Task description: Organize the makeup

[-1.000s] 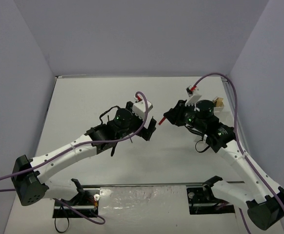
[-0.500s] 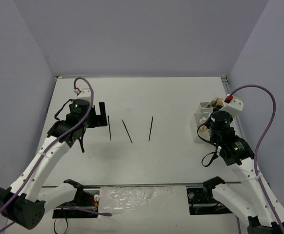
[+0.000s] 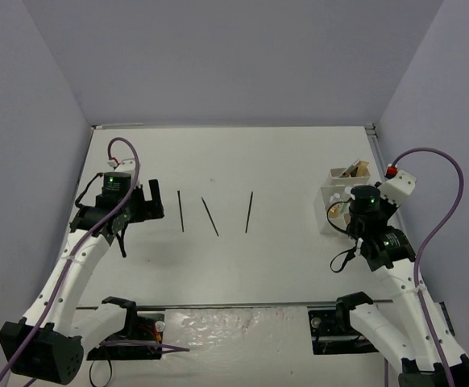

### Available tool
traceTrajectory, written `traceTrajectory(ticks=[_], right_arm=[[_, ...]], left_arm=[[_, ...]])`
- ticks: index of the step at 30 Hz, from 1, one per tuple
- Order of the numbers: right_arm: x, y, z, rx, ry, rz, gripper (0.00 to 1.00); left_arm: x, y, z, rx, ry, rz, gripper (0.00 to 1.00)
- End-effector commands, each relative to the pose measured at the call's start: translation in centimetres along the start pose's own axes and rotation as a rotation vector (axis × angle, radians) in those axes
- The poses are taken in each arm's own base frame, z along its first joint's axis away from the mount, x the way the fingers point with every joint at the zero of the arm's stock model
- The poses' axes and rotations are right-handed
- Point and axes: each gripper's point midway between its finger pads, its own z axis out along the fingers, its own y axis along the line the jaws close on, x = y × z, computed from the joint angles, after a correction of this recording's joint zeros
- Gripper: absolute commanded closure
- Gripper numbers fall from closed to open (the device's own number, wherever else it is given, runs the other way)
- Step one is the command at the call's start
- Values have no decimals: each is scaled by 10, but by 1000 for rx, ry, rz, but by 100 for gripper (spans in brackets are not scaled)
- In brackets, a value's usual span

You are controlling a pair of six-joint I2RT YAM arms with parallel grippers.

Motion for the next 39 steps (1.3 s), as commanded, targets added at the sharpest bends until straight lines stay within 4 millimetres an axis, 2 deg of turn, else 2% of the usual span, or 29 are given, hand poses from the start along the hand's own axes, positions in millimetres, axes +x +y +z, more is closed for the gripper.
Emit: traceTrajectory(ticks=[1,12,24,28,30,36,39], right_arm=[[-4,-7,10,93,-58,68,100],[8,-13,25,165,-94,95,100],[30,-11,47,165,-63,113,100],[36,-11,51,163,-42,101,87],[38,-8,52,149,-31,96,76],[28,-2,47,99,-34,113,54],[21,-1,43,81,-37,117,48]], left_arm=[[-20,-5,-10,44,-80,-3,3],[-16,-5,-8,48,-70,-4,3],[-15,-5,-7,46,-70,-9,3],[-13,-4,-5,43,-63,-11,3],[-13,-5,-4,45,-57,-15,3],[-10,-5,-1,45,-40,-21,3],[-9,-5,2,44,-28,-23,3]])
